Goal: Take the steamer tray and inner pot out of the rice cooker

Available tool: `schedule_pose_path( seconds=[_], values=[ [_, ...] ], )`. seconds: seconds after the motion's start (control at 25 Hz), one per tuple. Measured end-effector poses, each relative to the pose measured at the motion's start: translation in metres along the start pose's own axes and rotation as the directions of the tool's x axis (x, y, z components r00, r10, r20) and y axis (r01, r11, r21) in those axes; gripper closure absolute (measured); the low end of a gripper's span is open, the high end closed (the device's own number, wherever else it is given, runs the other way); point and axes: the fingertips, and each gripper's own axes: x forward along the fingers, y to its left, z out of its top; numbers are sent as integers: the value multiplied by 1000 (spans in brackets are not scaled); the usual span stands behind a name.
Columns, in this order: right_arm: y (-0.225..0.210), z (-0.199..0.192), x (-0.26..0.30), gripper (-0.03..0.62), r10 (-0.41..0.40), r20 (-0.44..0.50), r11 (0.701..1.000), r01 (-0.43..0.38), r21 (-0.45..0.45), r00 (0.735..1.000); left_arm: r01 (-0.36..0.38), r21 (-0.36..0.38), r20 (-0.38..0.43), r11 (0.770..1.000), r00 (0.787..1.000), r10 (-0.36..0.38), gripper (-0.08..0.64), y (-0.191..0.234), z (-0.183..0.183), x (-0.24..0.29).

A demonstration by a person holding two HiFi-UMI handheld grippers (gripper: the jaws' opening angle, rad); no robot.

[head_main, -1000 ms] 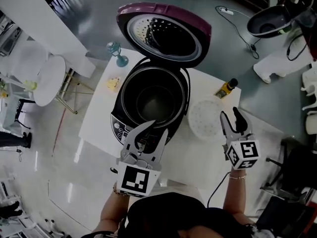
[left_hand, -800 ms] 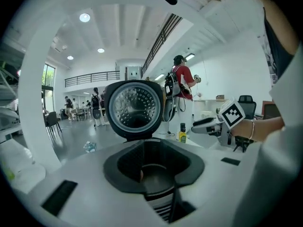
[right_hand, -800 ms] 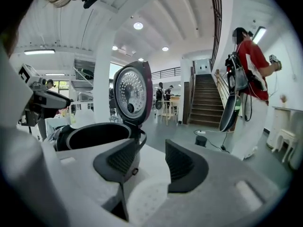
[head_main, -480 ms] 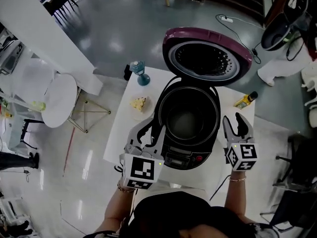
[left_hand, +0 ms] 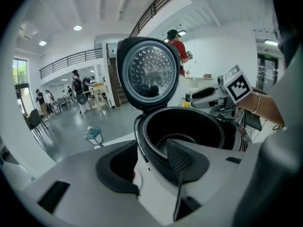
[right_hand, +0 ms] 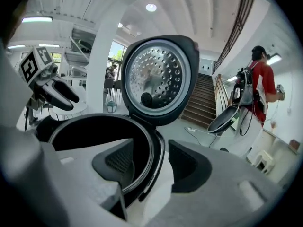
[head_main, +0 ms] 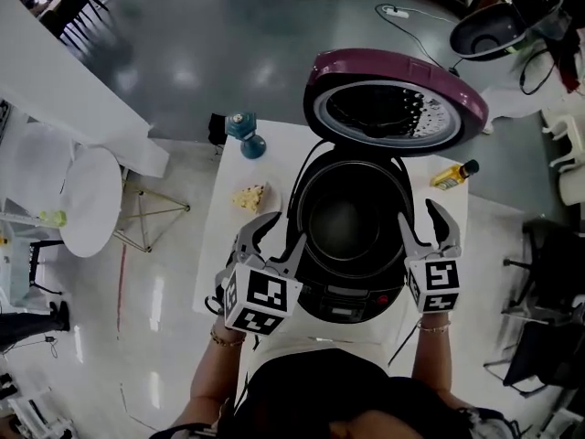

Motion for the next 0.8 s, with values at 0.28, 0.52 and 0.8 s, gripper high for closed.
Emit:
schedule_pose_path(
  seconds=[0.28, 0.52, 0.8],
  values=[
    [16, -30, 25, 313, -4, -246, 985, -39, -168, 969, 53, 136, -154, 989, 988, -31, 329, 3, -5, 50],
    [15, -50, 47, 307, -60, -409, 953, -69, -293, 910, 120, 224, -272, 967, 961, -56, 283, 0, -11, 83],
    [12, -59, 56, 307, -22, -475, 960, -113, -254, 880, 127, 195, -321, 972, 945, -59, 258, 3, -12, 102]
  ],
)
